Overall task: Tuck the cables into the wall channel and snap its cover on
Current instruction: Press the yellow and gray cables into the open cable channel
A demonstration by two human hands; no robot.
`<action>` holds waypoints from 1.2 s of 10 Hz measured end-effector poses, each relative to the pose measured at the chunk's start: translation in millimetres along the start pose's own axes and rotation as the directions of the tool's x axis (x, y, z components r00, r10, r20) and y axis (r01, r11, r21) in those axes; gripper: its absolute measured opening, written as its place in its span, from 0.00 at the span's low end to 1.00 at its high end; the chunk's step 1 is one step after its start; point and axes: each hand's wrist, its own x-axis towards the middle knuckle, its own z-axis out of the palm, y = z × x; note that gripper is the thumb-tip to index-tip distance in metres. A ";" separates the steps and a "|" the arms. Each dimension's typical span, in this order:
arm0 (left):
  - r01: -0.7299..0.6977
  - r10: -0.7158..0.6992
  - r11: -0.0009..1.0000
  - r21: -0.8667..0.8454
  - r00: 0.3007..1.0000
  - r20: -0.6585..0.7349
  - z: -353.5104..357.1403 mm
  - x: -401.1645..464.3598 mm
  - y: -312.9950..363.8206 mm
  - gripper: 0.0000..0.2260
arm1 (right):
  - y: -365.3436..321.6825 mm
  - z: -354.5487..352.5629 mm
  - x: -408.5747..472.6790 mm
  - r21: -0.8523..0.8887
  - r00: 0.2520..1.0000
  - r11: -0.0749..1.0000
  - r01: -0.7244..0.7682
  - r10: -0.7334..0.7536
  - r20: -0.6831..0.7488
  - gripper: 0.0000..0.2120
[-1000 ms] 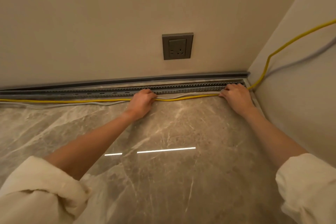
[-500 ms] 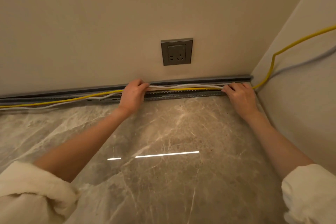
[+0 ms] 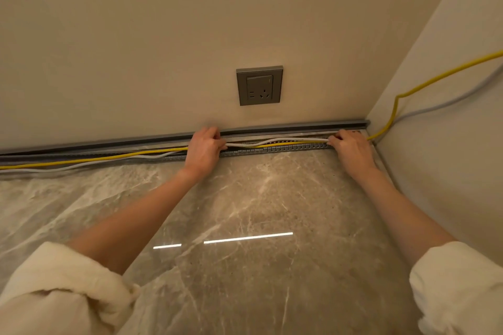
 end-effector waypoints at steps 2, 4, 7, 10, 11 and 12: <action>0.030 -0.030 0.999 0.021 0.999 0.034 1.5 -2.8 5.8 0.06 | -3.7 8.0 4.8 0.120 0.980 0.974 -0.194 0.187 0.062 0.04; 0.015 -0.017 0.998 0.053 1.000 0.025 9.5 -13.2 2.6 0.04 | -12.1 -3.3 11.2 0.114 0.968 0.963 -0.246 0.239 0.072 0.08; -0.023 0.029 0.990 0.138 0.999 -0.043 27.4 -26.1 10.8 0.12 | -12.1 7.1 -4.2 0.213 0.950 0.927 -0.309 0.289 0.121 0.11; -0.228 0.221 0.969 0.098 0.972 0.075 35.8 -5.4 59.8 0.17 | -16.6 27.0 -27.6 0.089 0.980 0.976 -0.199 0.200 -0.005 0.21; -0.331 0.324 0.944 0.018 0.932 0.165 41.7 12.3 85.6 0.21 | -15.3 24.8 -26.0 0.083 0.978 0.976 -0.202 0.206 -0.033 0.22; -0.346 0.341 0.938 -0.012 0.918 0.203 48.9 23.2 103.4 0.21 | -17.6 25.9 -27.4 0.102 0.974 0.971 -0.214 0.220 -0.054 0.22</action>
